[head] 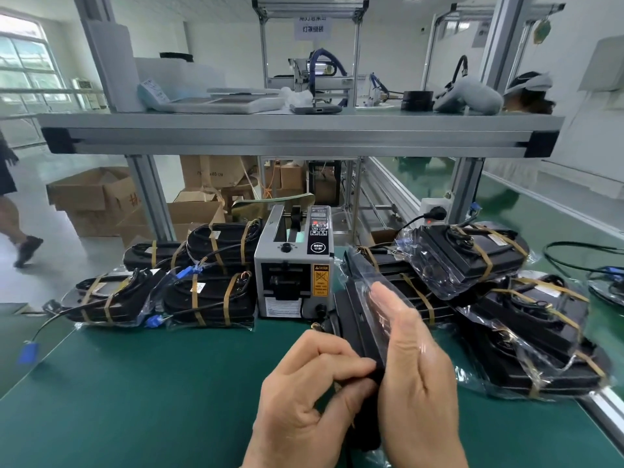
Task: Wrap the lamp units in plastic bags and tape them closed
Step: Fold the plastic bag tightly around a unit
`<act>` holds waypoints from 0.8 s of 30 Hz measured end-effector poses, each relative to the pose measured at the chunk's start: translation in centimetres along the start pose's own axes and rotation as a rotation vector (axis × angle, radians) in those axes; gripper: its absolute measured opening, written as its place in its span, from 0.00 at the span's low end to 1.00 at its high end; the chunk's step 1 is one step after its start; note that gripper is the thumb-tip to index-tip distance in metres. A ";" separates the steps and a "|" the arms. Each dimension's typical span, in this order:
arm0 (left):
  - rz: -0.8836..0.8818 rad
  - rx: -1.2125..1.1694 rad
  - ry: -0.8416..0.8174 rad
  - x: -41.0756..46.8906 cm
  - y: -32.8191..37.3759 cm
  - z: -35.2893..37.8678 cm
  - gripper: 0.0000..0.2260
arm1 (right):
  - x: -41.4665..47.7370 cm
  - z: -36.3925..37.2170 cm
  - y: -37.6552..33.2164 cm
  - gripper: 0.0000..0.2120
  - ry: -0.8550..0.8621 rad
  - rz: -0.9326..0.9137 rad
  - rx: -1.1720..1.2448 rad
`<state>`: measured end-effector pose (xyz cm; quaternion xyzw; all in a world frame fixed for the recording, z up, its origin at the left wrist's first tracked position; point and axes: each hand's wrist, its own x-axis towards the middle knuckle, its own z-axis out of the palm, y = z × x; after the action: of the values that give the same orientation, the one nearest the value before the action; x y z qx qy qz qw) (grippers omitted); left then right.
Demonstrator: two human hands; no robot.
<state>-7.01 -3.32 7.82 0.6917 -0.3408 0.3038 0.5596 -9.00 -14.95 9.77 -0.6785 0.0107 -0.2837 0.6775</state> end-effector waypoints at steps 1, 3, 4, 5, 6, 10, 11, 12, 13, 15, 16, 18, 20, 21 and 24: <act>0.014 -0.007 -0.037 0.1 0.1 0.0 0.04 | 0.1 -0.2 0.1 0.27 0.007 0.005 -0.011; 0.057 -0.035 -0.131 0.6 0.1 0.0 0.04 | 0.5 -0.6 0.4 0.22 0.020 0.036 -0.032; 0.045 -0.054 -0.144 0.9 -0.1 -0.2 0.03 | 0.7 -0.8 0.6 0.18 0.025 0.041 -0.044; -0.036 -0.074 -0.109 1.3 -0.5 -0.3 0.02 | 0.8 -1.1 0.7 0.17 0.038 0.035 -0.071; -0.206 -0.087 -0.014 1.9 -1.2 -0.5 0.02 | 0.7 -1.2 0.7 0.17 0.050 0.031 -0.101; -1.044 -0.180 0.369 5.0 -7.9 -1.4 0.08 | 0.4 -1.5 0.6 0.18 0.082 0.061 -0.110; -1.174 -0.249 0.409 5.8 -9.5 -1.6 0.08 | 0.4 -1.5 0.6 0.18 0.084 0.062 -0.100; -1.271 -0.309 0.442 6.5 -10.9 -1.7 0.07 | 0.4 -1.5 0.6 0.18 0.084 0.063 -0.081; -1.343 -0.350 0.457 7.0 -11.9 -1.7 0.08 | 0.3 -1.4 0.4 0.19 0.082 0.067 -0.062; -1.420 -0.383 0.439 7.6 -13.4 -1.3 0.10 | 0.2 -1.3 0.2 0.24 0.083 0.058 -0.048; -1.437 -0.384 0.425 8.0 -13.7 -1.1 0.11 | 0.1 -1.3 0.2 0.26 0.086 0.045 -0.038; -1.460 -0.385 0.414 8.7 -14.1 -0.7 0.12 | 0.1 -1.2 0.3 0.25 0.084 0.026 0.002; -1.481 -0.381 0.423 9.1 -14.2 -0.4 0.10 | 0.0 -1.2 0.4 0.24 0.080 0.018 0.044; -1.487 -0.385 0.443 9.2 -14.3 -0.2 0.08 | 0.0 -1.2 0.5 0.24 0.079 0.015 0.057; -1.478 -0.437 0.559 9.5 -14.2 0.7 0.04 | -0.2 -1.1 0.5 0.22 0.080 0.014 0.075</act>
<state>10.08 -3.19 7.19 0.5119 0.3038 -0.0556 0.8016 -9.41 -15.97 9.12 -0.6408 0.0320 -0.3057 0.7035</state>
